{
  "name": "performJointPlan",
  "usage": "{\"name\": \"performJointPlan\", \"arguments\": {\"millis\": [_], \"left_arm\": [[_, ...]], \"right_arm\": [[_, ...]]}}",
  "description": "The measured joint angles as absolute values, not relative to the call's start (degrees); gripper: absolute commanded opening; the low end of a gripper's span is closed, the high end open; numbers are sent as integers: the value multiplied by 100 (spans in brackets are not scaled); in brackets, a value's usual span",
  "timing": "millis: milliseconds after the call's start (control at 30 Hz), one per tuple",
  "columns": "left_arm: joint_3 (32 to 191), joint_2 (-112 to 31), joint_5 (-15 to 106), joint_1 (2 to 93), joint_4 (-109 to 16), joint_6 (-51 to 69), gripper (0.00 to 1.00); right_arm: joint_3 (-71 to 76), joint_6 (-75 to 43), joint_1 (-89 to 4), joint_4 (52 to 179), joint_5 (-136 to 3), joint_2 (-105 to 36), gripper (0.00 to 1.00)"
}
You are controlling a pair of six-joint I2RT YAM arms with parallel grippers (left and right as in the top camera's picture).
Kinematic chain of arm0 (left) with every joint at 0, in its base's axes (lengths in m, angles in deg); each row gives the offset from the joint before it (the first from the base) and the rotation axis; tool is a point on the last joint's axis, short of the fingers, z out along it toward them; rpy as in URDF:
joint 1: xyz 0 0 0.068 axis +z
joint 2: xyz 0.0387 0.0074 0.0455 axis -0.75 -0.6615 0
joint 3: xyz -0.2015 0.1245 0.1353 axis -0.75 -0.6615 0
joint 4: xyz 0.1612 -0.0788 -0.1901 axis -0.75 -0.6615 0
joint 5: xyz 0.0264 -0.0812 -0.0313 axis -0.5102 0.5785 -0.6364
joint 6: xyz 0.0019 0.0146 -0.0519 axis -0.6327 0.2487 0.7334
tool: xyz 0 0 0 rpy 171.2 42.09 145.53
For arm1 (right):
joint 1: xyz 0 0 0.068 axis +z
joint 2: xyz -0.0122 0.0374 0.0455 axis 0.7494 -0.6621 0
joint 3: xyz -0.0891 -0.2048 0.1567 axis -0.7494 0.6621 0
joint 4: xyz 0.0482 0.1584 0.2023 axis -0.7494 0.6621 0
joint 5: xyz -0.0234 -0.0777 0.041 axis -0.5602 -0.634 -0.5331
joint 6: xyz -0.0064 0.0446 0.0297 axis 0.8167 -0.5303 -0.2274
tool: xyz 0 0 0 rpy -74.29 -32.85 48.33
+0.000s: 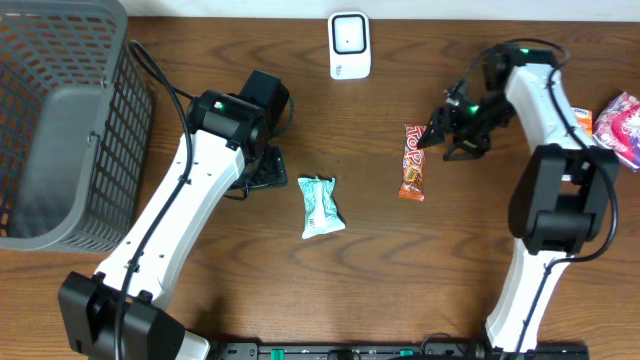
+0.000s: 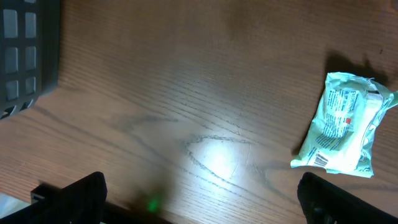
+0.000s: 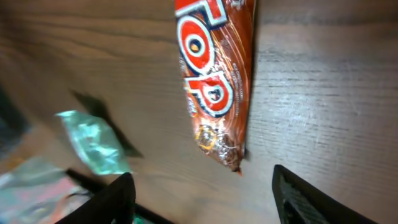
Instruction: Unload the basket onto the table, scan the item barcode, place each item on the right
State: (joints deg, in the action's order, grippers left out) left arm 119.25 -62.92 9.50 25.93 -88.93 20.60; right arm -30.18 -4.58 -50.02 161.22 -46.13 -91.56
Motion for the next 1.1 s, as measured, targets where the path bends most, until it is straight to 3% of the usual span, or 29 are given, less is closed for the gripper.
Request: {"name": "performJointPlan", "arguments": {"millis": [433,567,633,867,1100], "left_arm": [[11925,-6292,950,2593,-8891,2060,98],[11925,-6292,950,2593,-8893,2060,98],[11925,-6292,950,2593,-8891,2060,98],[11925,-6292,950,2593,-8891,2060,98],[11925,-6292,950,2593,-8891,2060,98]], "right_arm": [[-2485,-2067,-3848,15007,-6935,-9161,54],[-2067,-2235,-3651,14482,-7243,-9158,23],[-1908,-2311,-3581,14314,-7350,-9093,1],[-1906,-2399,-3474,14122,-7221,-9021,1],[-3204,-2801,-3467,13625,-6309,-9169,1]]}}
